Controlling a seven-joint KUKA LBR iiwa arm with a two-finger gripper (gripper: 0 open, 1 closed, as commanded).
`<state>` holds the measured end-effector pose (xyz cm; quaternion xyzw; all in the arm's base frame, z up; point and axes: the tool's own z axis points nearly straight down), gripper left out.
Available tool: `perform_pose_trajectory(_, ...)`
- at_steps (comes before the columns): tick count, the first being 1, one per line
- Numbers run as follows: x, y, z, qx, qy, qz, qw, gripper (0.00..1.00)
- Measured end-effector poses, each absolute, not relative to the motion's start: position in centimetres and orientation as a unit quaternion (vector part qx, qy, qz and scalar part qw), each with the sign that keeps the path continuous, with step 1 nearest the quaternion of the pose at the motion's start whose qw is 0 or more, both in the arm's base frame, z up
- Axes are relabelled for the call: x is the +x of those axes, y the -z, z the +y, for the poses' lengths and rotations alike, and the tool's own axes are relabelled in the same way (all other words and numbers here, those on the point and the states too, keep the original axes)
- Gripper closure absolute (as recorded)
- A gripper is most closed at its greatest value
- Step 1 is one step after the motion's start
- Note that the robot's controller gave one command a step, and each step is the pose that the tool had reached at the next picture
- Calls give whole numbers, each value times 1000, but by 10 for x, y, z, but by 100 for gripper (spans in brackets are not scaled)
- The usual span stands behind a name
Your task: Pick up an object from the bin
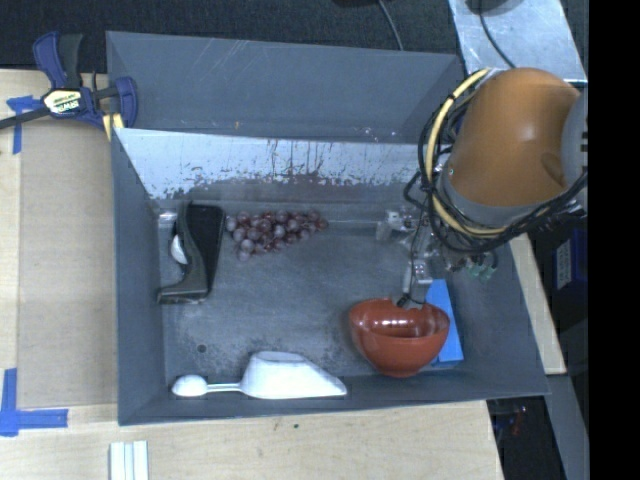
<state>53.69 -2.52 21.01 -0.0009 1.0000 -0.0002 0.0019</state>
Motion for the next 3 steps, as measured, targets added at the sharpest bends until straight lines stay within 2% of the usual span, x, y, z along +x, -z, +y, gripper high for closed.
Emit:
perform_pose_trajectory(1, 537, -210, -25, -1, 0, 1000, 2, 0)
perform_pose_trajectory(2, 519, -153, 25, -94, 0, 996, 2, 100)
perform_pose_trajectory(3, 519, -153, 25, -94, 0, 996, 2, 100)
